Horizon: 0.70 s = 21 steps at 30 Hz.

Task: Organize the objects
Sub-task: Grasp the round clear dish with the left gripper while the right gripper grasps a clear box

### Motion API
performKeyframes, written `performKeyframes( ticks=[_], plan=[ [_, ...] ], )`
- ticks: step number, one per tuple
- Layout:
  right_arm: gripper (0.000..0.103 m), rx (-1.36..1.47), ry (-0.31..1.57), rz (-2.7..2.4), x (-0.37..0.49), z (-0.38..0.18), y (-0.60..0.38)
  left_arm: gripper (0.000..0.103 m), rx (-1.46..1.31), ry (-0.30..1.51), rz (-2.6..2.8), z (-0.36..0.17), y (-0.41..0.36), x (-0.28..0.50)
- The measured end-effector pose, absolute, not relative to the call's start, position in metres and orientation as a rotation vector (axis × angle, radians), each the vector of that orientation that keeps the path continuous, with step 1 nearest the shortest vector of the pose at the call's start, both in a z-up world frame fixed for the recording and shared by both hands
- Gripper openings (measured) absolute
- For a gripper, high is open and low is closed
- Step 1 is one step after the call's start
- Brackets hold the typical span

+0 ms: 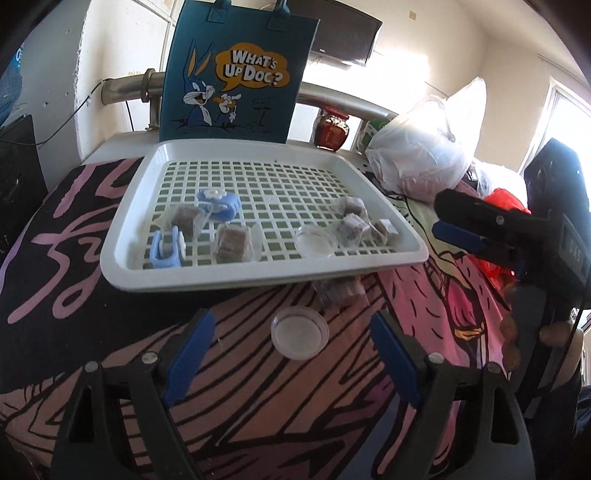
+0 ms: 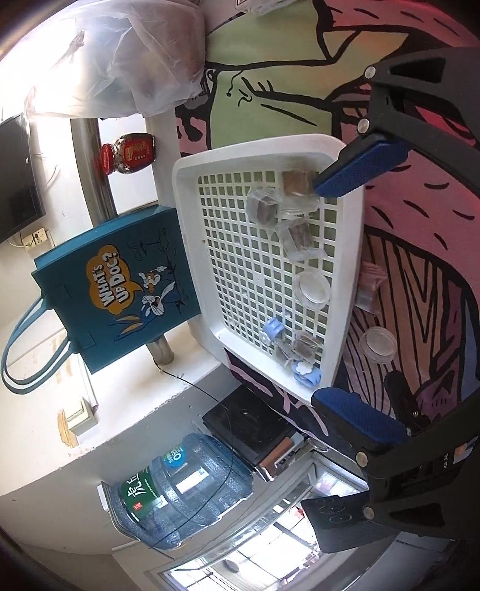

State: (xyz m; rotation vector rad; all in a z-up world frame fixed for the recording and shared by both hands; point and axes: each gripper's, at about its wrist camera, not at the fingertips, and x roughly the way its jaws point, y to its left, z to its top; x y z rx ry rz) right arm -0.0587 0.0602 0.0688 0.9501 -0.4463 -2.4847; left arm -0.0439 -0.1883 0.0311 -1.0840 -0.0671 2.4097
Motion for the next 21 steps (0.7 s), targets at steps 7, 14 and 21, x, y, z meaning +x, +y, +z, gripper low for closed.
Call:
performKeyframes(
  ticks=[7,14,21],
  plan=[
    [0.103,1.090,-0.242,-2.490,-0.054,0.044,0.035,0.087,-1.199,-0.029,2.405,0.007,-0.181,-0.052],
    [0.102,1.207,-0.277,-2.457,-0.067,0.016,0.036,0.074,-1.195,0.106,2.443,0.005,-0.165,-0.054],
    [0.097,1.194,-0.264,-2.463,-0.068,0.013,0.032,0.039,-1.174,0.118,2.421,0.007,-0.163,-0.055]
  ],
)
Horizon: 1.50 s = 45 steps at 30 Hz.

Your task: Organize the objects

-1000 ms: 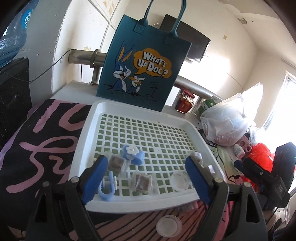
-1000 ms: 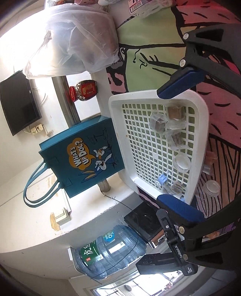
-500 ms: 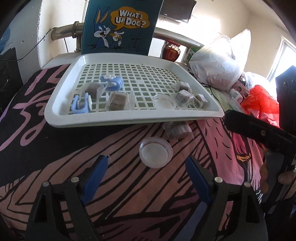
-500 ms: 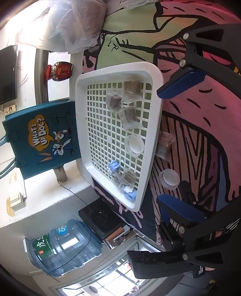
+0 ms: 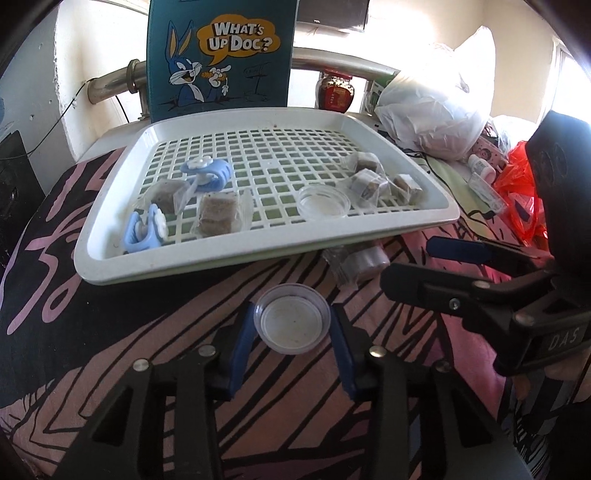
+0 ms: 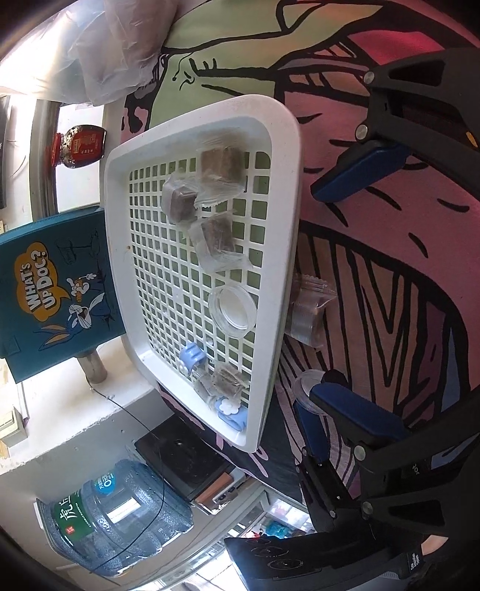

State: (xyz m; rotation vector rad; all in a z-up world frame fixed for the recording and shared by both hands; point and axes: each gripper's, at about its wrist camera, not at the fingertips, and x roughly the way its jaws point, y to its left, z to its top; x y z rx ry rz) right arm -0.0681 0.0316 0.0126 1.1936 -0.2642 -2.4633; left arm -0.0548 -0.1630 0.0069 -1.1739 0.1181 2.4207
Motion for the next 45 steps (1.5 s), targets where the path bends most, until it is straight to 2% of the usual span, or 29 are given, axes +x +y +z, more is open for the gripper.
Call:
performKeyframes(
  ticks=[5,9,13,15,17,21,26,34,45],
  plan=[
    [0.090,1.182,-0.211,-2.467,-0.068,0.011,0.020,0.039,-1.172,0.027,2.408,0.007,-0.179,-0.055],
    [0.089,1.184,-0.173,-2.457,-0.070,0.011,0.006,0.039,-1.184,-0.051,2.434,0.008,-0.197,-0.059],
    [0.084,1.202,-0.089,-2.469,-0.074,0.009,-0.010,0.039,-1.189,-0.058,2.456,0.008,-0.201,-0.059],
    [0.065,1.212,-0.058,-2.499,-0.074,0.009,-0.011,0.039,-1.188,-0.047,2.464,0.008,-0.200,-0.059],
    [0.051,1.215,-0.038,-2.508,-0.074,0.008,-0.010,0.039,-1.189,-0.031,2.470,0.008,-0.199,-0.058],
    [0.037,1.207,-0.036,-2.493,-0.073,0.008,-0.007,0.039,-1.190,-0.010,2.486,0.008,-0.199,-0.057],
    [0.032,1.190,-0.016,-2.451,-0.061,0.008,-0.006,0.039,-1.211,-0.017,2.526,0.008,-0.204,-0.059],
    [0.032,1.157,0.085,-2.438,-0.037,0.011,-0.019,0.039,-1.214,0.016,2.537,0.007,-0.202,-0.058],
    [0.032,1.202,-0.003,-2.478,-0.034,0.009,0.008,0.039,-1.223,0.098,2.558,0.006,-0.194,-0.057]
  ],
)
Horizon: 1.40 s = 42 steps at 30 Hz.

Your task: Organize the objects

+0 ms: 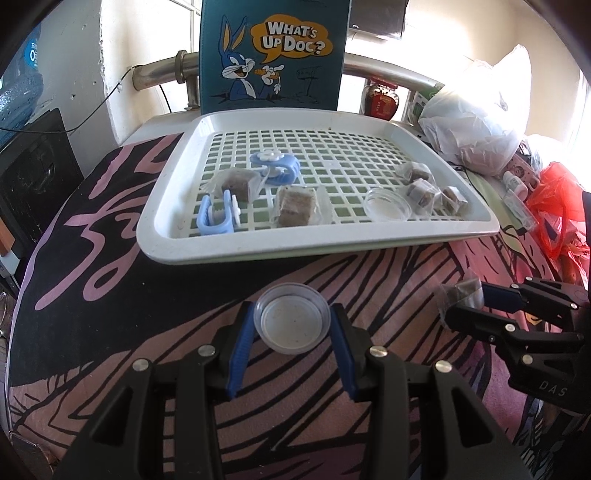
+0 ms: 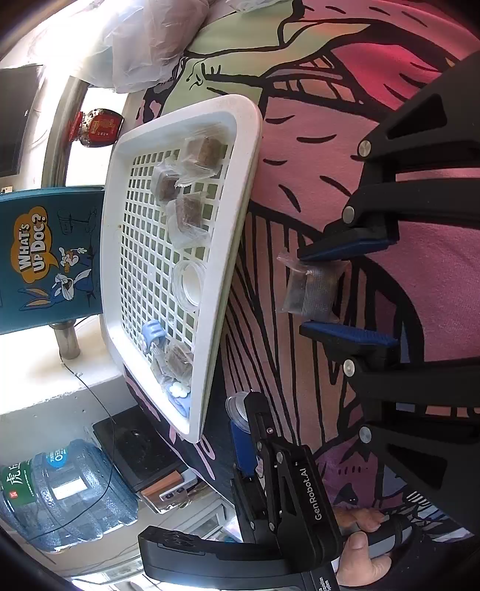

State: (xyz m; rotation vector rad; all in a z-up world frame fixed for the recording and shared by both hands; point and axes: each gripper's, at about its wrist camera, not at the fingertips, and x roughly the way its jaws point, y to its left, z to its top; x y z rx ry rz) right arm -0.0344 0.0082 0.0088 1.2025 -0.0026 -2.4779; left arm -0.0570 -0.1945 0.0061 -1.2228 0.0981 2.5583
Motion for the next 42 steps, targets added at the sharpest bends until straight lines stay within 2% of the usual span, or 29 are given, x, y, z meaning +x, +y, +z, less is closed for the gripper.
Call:
performKeyframes(
  ticks=[19,22,26,31,38,42],
  plan=[
    [0.035,1.204,-0.004,-2.462,-0.035,0.008,0.007,0.040,-1.228,0.176,2.575,0.005,-0.187,-0.055],
    [0.038,1.203,0.001,-2.456,-0.035,0.008,0.005,0.040,-1.229,0.185,2.577,0.005,-0.187,-0.055],
    [0.047,1.197,0.017,-2.441,-0.034,0.008,0.003,0.041,-1.229,0.186,2.578,0.005,-0.187,-0.055],
    [0.049,1.197,0.041,-2.445,-0.033,0.008,0.000,0.042,-1.228,0.187,2.577,0.005,-0.186,-0.055],
    [0.055,1.193,0.045,-2.431,-0.033,0.008,-0.002,0.066,-1.233,0.222,2.554,0.003,-0.180,-0.055],
    [0.058,1.193,0.067,-2.431,-0.032,0.007,-0.005,0.067,-1.239,0.189,2.555,0.003,-0.184,-0.056]
  ],
)
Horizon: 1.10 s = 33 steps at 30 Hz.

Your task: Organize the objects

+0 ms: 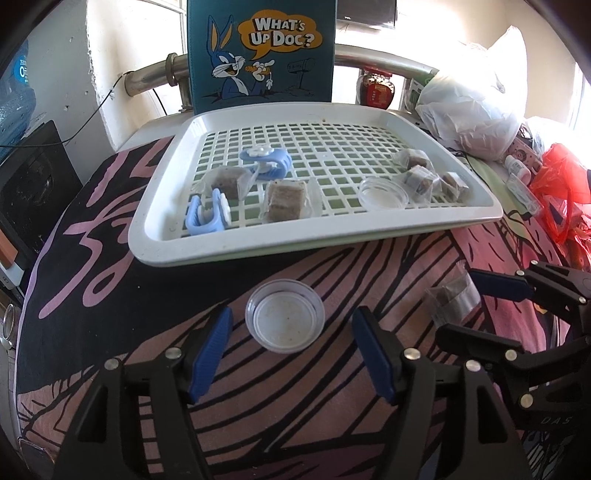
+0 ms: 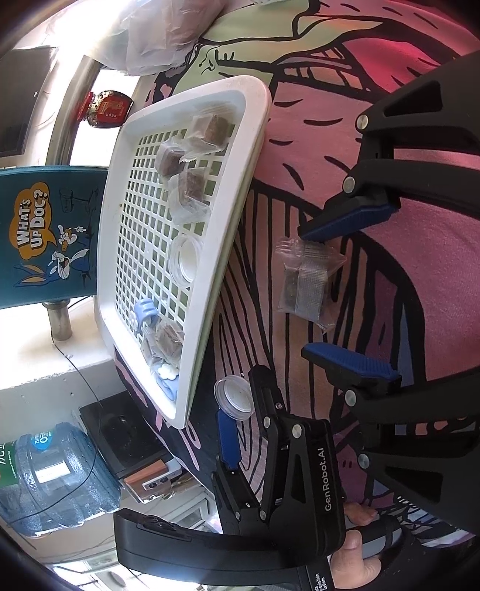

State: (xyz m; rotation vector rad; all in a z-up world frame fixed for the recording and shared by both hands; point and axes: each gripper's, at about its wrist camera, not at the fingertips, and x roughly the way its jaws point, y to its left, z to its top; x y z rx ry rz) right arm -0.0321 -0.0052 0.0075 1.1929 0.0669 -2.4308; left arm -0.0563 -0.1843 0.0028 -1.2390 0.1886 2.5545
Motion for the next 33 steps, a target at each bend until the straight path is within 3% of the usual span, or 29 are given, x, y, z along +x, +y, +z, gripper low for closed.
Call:
performKeyframes(
  ticks=[16,25,28,33],
  plan=[
    [0.059,1.193,0.079,-2.431,-0.0318,0.0070,-0.0069,0.067,-1.240,0.208,2.560,0.0031,-0.1819,-0.0553],
    [0.065,1.192,0.108,-2.424,-0.0308,0.0065,-0.0100,0.069,-1.242,0.205,2.561,0.0031,-0.1822,-0.0552],
    [0.066,1.193,0.125,-2.431,-0.0300,0.0062,-0.0118,0.071,-1.244,0.205,2.560,0.0026,-0.1830,-0.0555],
    [0.065,1.204,0.143,-2.460,-0.0305,0.0056,-0.0121,0.087,-1.274,0.191,2.572,0.0003,-0.1873,-0.0596]
  ],
)
